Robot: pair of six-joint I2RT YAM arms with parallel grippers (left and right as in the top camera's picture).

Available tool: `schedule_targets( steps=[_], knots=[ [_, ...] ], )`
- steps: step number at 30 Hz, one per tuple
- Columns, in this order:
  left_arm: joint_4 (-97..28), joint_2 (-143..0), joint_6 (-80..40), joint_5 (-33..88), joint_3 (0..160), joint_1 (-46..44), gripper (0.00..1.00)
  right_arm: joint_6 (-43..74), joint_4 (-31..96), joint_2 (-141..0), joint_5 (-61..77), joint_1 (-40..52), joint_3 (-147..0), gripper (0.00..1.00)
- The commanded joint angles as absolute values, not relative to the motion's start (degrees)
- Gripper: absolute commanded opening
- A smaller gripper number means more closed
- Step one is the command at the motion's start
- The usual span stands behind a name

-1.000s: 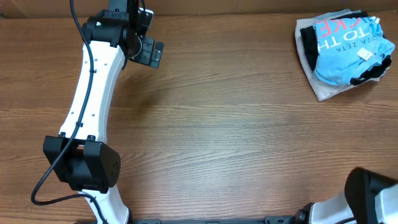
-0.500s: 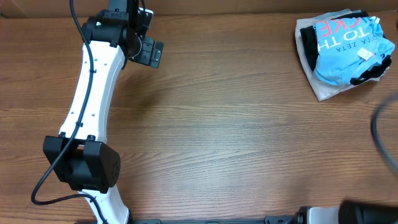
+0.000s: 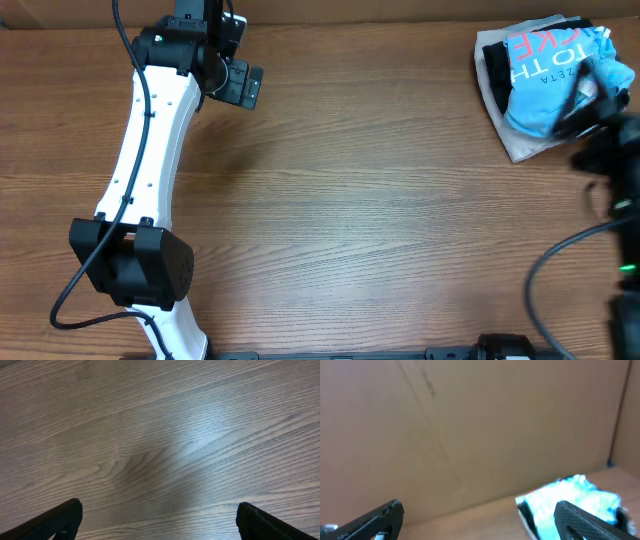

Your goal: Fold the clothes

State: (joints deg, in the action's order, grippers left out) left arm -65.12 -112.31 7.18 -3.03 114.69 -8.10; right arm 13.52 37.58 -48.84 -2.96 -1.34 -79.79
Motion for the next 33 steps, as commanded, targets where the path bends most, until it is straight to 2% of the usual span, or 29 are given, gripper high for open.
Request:
schedule_targets(
  steps=[1, 9, 14, 24, 33],
  knots=[
    [-65.1, -112.22, 6.17, -2.5, 114.48, -7.57, 1.0, 14.04, 30.09, -38.24, 0.93, -0.84, -62.06, 1.0],
    [-65.12, -112.22, 6.2, -2.5, 114.48, -7.53, 1.0, 16.25, 15.92, -19.84, 1.15, 0.75, -29.78, 1.0],
    [-65.12, -112.2, 6.17, -2.48, 114.48, -7.66, 1.0, 16.8, 9.8, -13.26, 0.75, 0.75, -17.96, 1.0],
    [-65.12, -112.22, 6.2, -2.5, 114.48, -7.57, 1.0, 16.78, 4.97, -6.17, 0.54, 0.75, -5.74, 1.0],
    [-65.12, -112.22, 6.17, -2.5, 114.48, -7.64, 1.0, 16.8, 4.86, -2.04, 0.58, 0.75, -2.76, 1.0]
  ],
)
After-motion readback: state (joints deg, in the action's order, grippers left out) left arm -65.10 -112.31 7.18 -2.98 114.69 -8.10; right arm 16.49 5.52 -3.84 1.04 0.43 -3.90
